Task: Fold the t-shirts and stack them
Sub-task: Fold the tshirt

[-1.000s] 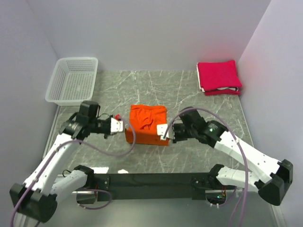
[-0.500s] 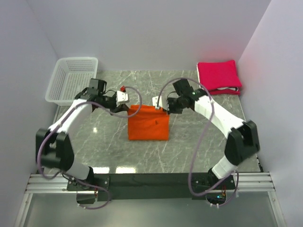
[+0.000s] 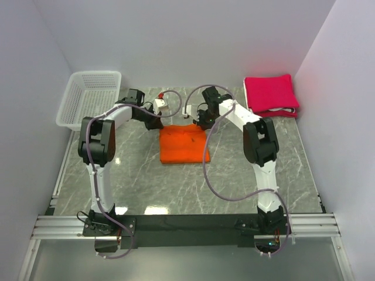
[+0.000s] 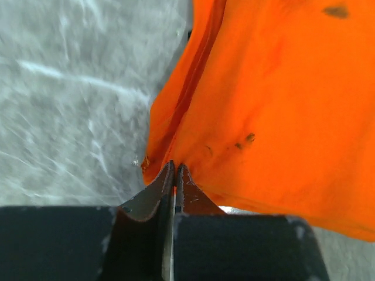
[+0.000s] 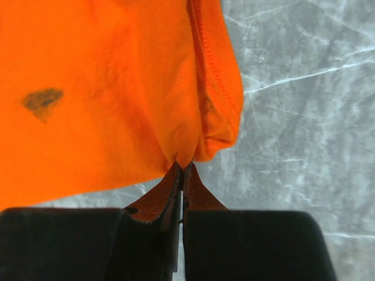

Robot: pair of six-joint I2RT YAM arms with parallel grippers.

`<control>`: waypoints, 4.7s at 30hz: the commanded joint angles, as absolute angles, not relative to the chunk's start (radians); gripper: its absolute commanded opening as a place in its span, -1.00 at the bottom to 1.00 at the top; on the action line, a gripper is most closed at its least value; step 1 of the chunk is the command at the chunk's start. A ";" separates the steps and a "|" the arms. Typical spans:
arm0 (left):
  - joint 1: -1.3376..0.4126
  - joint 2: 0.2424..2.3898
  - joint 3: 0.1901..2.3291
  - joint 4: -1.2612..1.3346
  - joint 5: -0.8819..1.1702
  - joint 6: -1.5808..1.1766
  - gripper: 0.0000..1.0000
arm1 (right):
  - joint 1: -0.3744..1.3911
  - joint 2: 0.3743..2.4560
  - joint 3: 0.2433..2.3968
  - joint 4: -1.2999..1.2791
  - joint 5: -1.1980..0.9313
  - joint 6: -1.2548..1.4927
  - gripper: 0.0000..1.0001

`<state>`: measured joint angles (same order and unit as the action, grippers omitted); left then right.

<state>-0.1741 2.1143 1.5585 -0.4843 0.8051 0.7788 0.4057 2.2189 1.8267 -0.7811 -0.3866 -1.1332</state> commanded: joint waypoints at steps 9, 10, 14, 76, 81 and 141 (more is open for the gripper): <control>-0.183 2.015 1.453 -0.589 0.839 0.650 -0.89 | 0.437 2.149 1.751 -0.902 -0.469 -0.917 -1.00; -0.193 1.994 1.395 -0.586 0.830 0.646 -0.89 | 0.454 2.125 1.673 -0.891 -0.491 -0.888 -1.00; -0.212 1.892 1.280 -0.637 0.867 0.647 -0.89 | 0.503 1.950 1.459 -0.855 -0.541 -0.825 -1.00; -0.584 1.694 1.094 -0.376 0.703 0.950 -0.99 | 0.472 2.404 1.641 -0.724 -1.051 -0.190 -0.71; -0.568 1.669 1.120 -0.371 0.698 0.943 -0.99 | 0.476 2.407 1.634 -0.726 -1.052 -0.196 -0.74; -0.187 2.038 1.012 0.267 0.916 -0.608 -0.56 | 0.295 2.307 1.495 -0.362 -0.918 0.416 -0.70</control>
